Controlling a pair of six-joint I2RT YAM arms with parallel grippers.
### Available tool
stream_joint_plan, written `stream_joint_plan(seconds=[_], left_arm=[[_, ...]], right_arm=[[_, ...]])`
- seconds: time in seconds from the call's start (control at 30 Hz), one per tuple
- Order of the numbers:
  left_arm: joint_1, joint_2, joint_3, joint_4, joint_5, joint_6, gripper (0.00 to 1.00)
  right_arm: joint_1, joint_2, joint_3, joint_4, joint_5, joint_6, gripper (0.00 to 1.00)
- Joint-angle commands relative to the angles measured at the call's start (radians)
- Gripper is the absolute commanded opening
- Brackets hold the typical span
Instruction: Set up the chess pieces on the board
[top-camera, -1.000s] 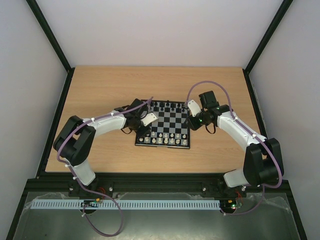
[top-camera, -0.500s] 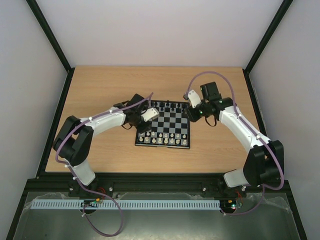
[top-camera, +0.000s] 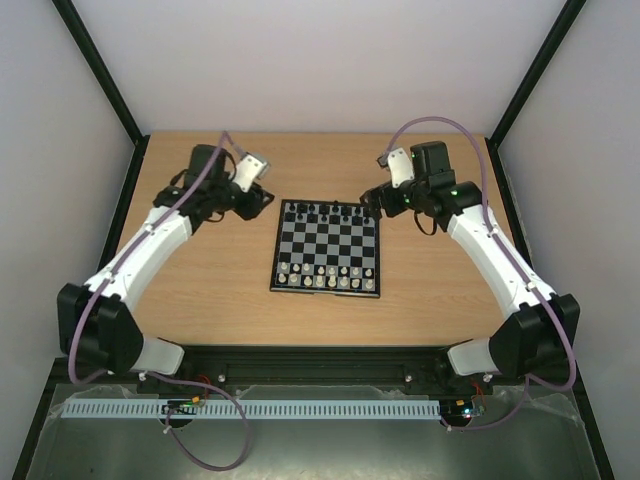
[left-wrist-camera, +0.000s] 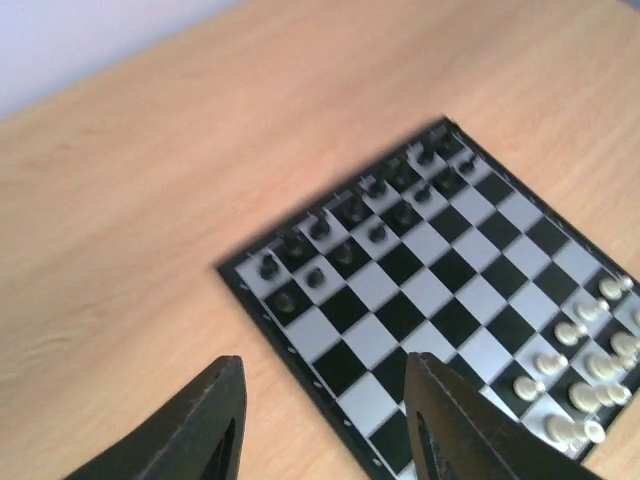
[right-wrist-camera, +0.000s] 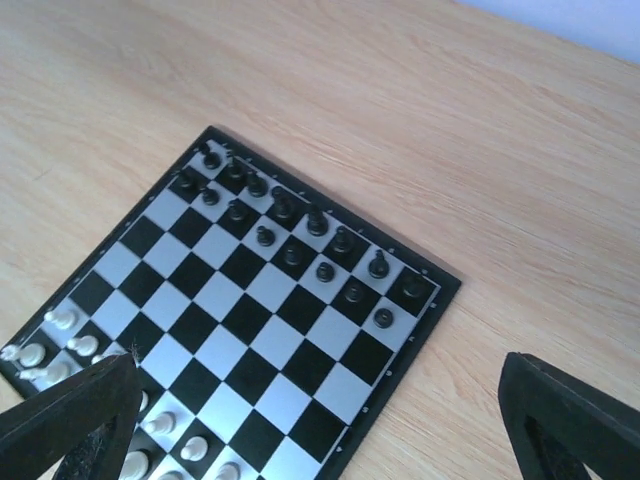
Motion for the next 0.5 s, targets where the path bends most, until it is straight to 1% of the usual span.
stream_joint_plan(seconds=[0.0,0.03,0.07,0.1,0.17,0.23,0.33,0.47], left_arm=[[0.094,-0.063,-0.013,0.095,0.035,-0.186,0.54],[0.108,-0.074,-0.020,0.116,0.022,-0.219,0.67],[0.120,-0.088,-0.031,0.136,0.011,-0.243,0.93],[0.128,-0.106,-0.048,0.164,0.003,-0.260,0.98],[0.134,-0.138,-0.089,0.206,-0.039,-0.276,0.99],[0.137,-0.153,-0.123,0.211,-0.090,-0.273,0.99],[0.149,-0.164,-0.160,0.198,-0.113,-0.260,0.99],[0.173,-0.180,-0.193,0.207,-0.103,-0.270,0.99]], right_arm=[[-0.004,-0.066,0.024,0.024,0.161,0.114,0.99],[-0.005,-0.082,0.000,0.053,0.228,0.150,0.99],[-0.005,-0.093,-0.022,0.071,0.299,0.188,0.99],[-0.005,-0.098,-0.030,0.086,0.372,0.224,0.99],[-0.005,-0.088,-0.021,0.087,0.501,0.310,0.99],[-0.005,-0.081,-0.012,0.077,0.565,0.348,0.98],[-0.005,-0.128,-0.048,0.120,0.546,0.348,0.99],[-0.005,-0.144,-0.070,0.121,0.530,0.364,0.99]])
